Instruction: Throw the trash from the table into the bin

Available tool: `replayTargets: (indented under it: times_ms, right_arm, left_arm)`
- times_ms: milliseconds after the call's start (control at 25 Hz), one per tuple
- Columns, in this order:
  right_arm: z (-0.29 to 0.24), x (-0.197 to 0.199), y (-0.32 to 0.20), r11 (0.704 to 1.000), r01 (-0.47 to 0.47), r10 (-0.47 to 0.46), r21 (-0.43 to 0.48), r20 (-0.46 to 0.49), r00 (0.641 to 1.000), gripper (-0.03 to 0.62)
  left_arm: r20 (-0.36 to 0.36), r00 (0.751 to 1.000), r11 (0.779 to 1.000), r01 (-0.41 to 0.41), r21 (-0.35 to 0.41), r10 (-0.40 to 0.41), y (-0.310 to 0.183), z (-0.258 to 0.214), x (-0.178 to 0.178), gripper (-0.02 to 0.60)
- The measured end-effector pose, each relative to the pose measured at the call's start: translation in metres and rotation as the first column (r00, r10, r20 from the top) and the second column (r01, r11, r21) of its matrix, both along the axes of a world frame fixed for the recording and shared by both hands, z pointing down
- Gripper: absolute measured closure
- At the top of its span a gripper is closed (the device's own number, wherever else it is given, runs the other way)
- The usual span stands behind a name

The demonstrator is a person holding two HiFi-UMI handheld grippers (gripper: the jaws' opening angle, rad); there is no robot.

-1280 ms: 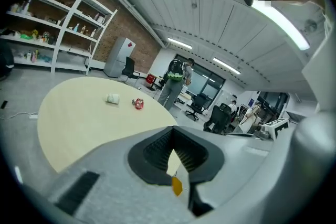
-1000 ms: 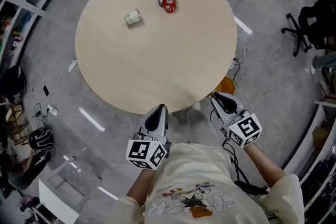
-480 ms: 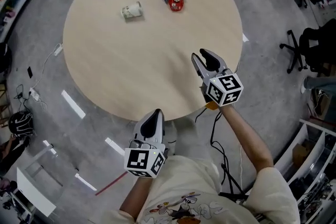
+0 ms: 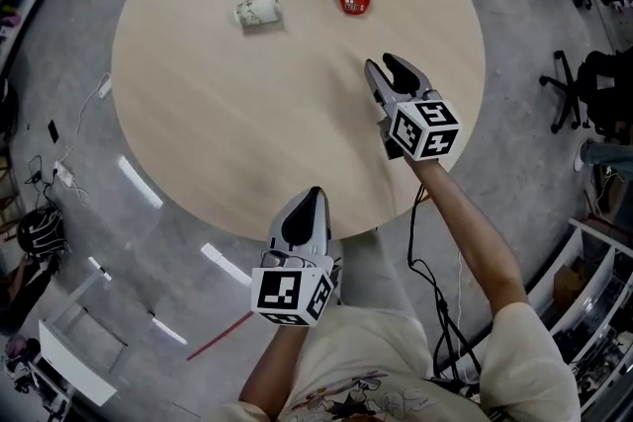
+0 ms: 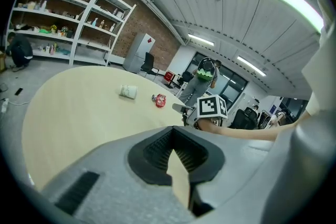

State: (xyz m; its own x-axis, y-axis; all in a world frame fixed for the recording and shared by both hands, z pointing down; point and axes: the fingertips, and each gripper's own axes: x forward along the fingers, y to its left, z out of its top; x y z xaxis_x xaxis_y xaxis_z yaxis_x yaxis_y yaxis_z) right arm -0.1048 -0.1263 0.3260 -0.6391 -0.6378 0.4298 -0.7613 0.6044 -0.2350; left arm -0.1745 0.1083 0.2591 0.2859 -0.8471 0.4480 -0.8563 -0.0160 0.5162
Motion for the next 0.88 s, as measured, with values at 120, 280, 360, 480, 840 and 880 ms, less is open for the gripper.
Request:
replayTargets:
  times_ms: [120, 280, 360, 480, 840, 880]
  right_arm:
    - [0.016, -0.007, -0.019, 1.0, -0.015, 0.015, -0.02, -0.006, 1.0, 0.439]
    - [0.039, -0.011, -0.04, 0.995, -0.061, 0.062, -0.074, 0.013, 0.998, 0.436]
    - [0.047, -0.008, -0.05, 0.992, -0.087, 0.089, -0.089, 0.021, 0.996, 0.428]
    - [0.057, -0.005, -0.066, 0.988, -0.111, 0.116, -0.11, 0.034, 0.993, 0.414]
    - [0.086, -0.008, -0.125, 0.964, -0.178, 0.195, -0.199, 0.071, 0.978, 0.379]
    - [0.088, -0.009, -0.133, 0.96, -0.182, 0.201, -0.214, 0.068, 0.977, 0.376]
  left_arm:
    - [0.015, 1.0, 1.0, -0.015, -0.009, 0.015, -0.034, 0.017, -0.005, 0.577]
    - [0.039, 0.999, 0.999, -0.036, -0.03, 0.037, -0.075, 0.039, -0.009, 0.577]
    - [0.056, 0.997, 0.998, -0.049, -0.034, 0.051, -0.091, 0.047, -0.01, 0.577]
    - [0.061, 0.995, 0.997, -0.071, -0.036, 0.074, -0.107, 0.056, -0.008, 0.577]
    - [0.072, 0.992, 0.99, -0.1, -0.097, 0.107, -0.123, 0.089, -0.007, 0.577]
    - [0.068, 0.992, 0.99, -0.104, -0.1, 0.111, -0.122, 0.091, -0.006, 0.577]
